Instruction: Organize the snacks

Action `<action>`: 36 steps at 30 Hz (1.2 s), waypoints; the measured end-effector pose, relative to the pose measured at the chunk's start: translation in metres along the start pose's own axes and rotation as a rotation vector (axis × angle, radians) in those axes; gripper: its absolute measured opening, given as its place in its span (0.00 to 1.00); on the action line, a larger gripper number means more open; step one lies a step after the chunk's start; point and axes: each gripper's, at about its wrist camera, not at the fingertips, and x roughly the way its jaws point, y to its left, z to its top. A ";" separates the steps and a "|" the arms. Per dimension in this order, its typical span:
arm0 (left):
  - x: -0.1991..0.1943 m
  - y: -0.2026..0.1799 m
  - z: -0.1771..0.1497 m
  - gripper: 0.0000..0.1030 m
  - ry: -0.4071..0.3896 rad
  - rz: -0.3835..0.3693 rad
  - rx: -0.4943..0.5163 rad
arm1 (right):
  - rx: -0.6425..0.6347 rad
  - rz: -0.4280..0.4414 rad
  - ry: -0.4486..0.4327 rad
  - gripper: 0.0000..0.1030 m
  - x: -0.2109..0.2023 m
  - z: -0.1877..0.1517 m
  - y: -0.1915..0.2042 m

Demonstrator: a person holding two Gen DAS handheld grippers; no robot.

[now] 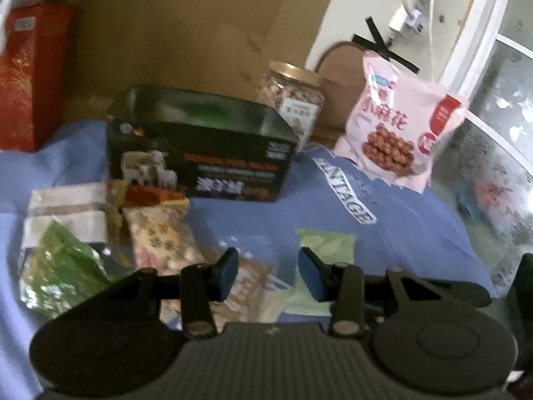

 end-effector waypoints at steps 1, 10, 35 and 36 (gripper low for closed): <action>0.002 -0.003 0.000 0.39 0.007 -0.012 0.005 | 0.010 0.054 -0.003 0.22 -0.006 -0.002 -0.004; 0.029 -0.031 -0.001 0.41 0.052 -0.046 0.070 | 0.060 -0.007 -0.050 0.42 -0.033 -0.005 -0.022; 0.015 -0.005 0.073 0.32 -0.191 -0.023 0.063 | -0.099 -0.034 -0.209 0.27 0.032 0.087 0.010; 0.021 0.000 0.083 0.32 -0.202 -0.006 0.067 | -0.105 -0.043 -0.217 0.27 0.044 0.097 0.011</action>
